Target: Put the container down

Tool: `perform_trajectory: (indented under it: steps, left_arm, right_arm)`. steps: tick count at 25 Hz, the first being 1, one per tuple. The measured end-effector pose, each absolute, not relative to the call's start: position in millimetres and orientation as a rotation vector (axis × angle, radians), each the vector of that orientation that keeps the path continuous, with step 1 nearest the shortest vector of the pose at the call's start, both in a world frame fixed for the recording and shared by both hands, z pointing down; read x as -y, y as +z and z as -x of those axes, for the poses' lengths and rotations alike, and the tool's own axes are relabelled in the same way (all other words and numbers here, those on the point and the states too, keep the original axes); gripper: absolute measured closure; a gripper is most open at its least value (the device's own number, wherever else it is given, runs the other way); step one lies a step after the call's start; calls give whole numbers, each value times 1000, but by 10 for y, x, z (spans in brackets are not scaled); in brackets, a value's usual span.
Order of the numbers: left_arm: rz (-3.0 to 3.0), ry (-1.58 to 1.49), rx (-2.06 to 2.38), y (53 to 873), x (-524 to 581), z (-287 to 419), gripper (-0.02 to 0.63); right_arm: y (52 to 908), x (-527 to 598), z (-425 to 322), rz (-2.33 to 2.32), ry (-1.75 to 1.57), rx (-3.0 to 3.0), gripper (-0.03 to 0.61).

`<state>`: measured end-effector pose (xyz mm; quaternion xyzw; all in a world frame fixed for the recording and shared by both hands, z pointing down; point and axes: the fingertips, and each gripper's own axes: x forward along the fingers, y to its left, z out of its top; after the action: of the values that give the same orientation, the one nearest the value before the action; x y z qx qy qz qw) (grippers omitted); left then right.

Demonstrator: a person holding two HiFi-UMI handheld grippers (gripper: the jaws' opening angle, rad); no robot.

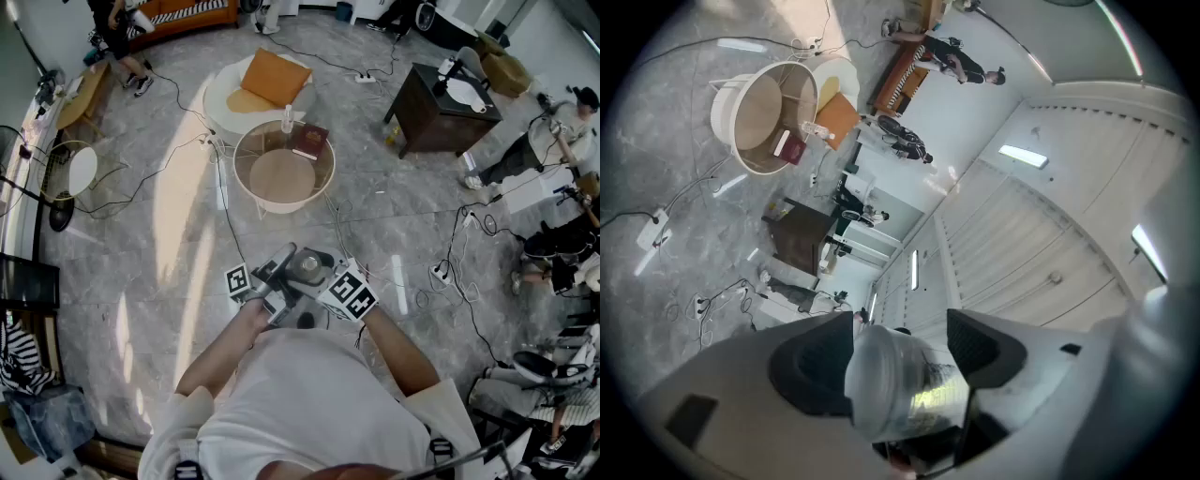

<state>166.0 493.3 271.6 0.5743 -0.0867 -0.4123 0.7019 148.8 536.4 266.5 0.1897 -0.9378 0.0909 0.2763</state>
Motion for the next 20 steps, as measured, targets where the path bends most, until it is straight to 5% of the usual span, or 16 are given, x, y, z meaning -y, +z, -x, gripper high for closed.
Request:
perform_trajectory:
  steps: [20]
  left_arm:
    - [-1273, -908, 184, 2739, -5066, -1279, 322]
  right_arm:
    - [2673, -5496, -1103, -535, 257, 2522, 241]
